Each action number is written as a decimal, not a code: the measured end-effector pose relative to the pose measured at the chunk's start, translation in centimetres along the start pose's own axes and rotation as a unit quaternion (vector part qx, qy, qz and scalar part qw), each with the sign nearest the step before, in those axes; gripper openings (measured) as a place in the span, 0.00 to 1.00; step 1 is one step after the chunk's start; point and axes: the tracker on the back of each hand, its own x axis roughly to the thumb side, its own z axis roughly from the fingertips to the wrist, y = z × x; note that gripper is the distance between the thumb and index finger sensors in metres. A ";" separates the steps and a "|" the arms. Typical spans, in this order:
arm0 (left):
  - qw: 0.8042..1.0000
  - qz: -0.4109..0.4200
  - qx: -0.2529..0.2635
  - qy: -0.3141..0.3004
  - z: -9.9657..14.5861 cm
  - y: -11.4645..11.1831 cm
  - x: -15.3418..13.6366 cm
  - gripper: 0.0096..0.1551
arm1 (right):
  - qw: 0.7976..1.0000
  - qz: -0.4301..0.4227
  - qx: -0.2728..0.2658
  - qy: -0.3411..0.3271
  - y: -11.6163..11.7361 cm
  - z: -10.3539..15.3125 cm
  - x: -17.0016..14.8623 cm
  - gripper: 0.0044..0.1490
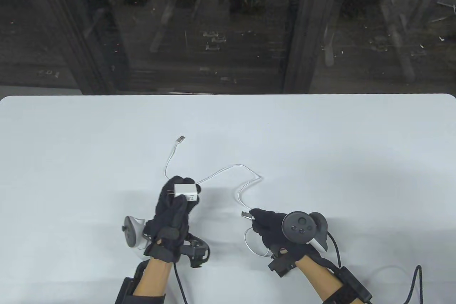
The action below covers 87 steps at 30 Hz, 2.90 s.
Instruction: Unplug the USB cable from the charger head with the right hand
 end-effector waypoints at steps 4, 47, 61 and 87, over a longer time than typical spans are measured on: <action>0.934 -0.353 0.048 -0.020 -0.9 2.0 1.6 0.43 | 1.000 -0.005 0.005 0.015 0.3 -0.3 -0.6 0.25; 0.816 -0.515 -0.229 0.132 -1.5 -3.1 -1.7 0.44 | 0.937 0.334 0.081 -0.055 2.0 -10.6 3.5 0.28; 0.820 -0.497 -0.250 0.133 -1.3 -3.4 -1.5 0.43 | 0.893 0.365 0.235 0.115 6.1 -11.2 0.2 0.34; 0.787 -0.527 -0.302 0.109 0.8 -4.9 -1.1 0.52 | 0.983 0.046 0.178 -0.021 0.5 1.0 2.2 0.54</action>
